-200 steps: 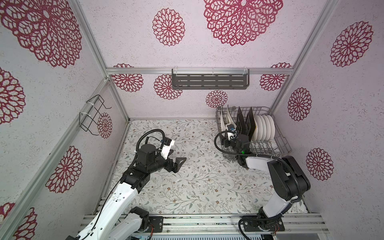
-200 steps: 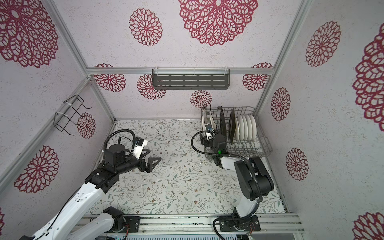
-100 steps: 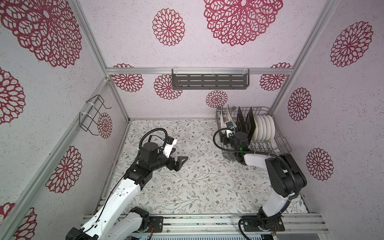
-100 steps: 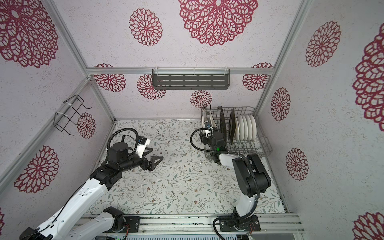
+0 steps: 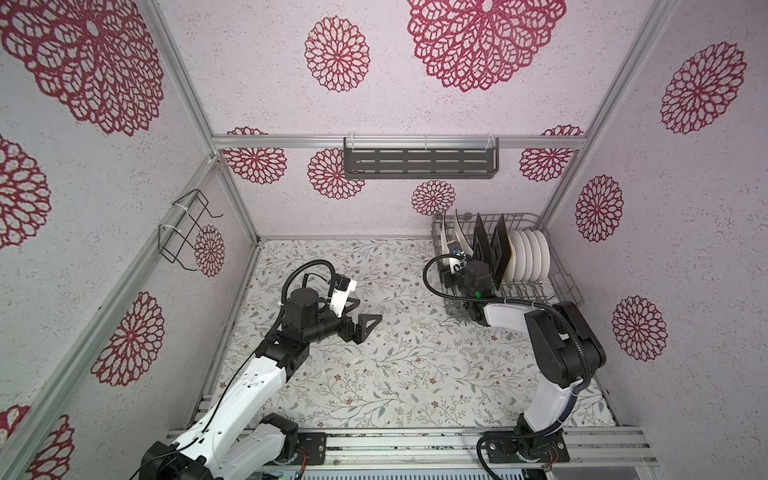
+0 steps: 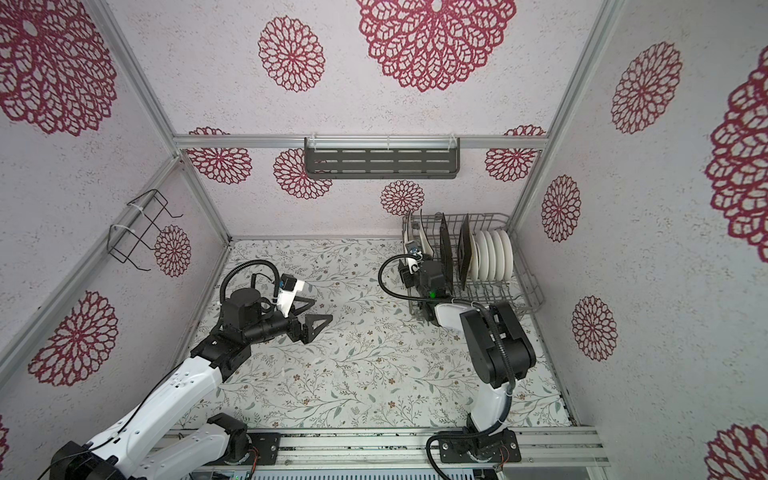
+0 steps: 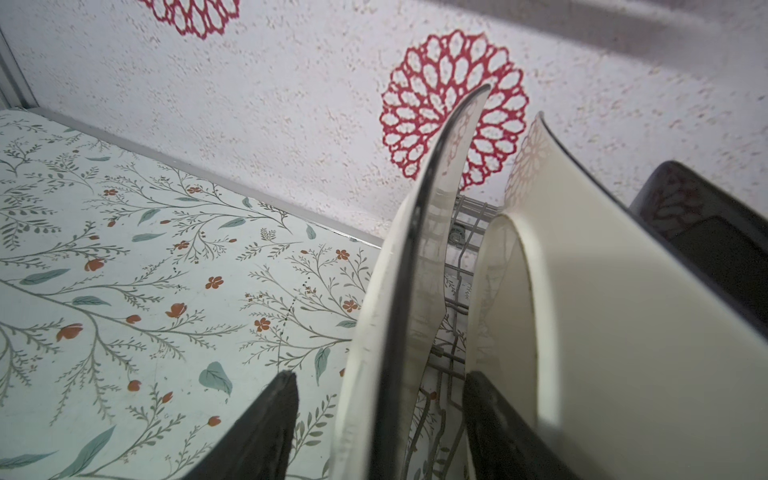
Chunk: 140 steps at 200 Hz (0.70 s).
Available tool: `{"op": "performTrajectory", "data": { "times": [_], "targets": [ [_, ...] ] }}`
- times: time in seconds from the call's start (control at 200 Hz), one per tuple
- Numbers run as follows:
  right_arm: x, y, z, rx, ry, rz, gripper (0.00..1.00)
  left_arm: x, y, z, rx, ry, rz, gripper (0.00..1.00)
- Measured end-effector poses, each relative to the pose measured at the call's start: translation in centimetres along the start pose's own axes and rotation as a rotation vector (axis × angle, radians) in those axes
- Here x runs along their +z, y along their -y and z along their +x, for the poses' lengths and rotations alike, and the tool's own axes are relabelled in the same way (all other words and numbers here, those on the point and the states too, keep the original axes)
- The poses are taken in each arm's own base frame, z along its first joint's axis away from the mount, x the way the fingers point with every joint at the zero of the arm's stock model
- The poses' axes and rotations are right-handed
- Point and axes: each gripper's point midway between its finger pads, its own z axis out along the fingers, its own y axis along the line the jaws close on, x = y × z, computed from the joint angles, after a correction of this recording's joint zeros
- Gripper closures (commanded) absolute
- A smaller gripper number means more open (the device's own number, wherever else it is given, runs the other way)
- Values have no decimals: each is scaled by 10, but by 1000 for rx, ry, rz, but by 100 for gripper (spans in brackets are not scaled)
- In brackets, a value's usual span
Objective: Unload the plates from the dish rack
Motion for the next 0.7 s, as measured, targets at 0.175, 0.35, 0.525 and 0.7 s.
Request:
{"op": "performTrajectory", "data": {
  "times": [0.175, 0.35, 0.525, 0.7],
  "targets": [
    [4, 0, 1, -9, -12, 1, 45, 0, 1, -1, 34, 3, 4, 2],
    [5, 1, 3, -17, -21, 6, 59, 0, 1, 0, 41, 5, 8, 3],
    [6, -1, 2, -19, -23, 3, 65, 1, 0, 4, 39, 2, 8, 3],
    [6, -3, 2, -20, -26, -2, 70, 1, 0, 3, 42, 6, 8, 3]
  ]
}}
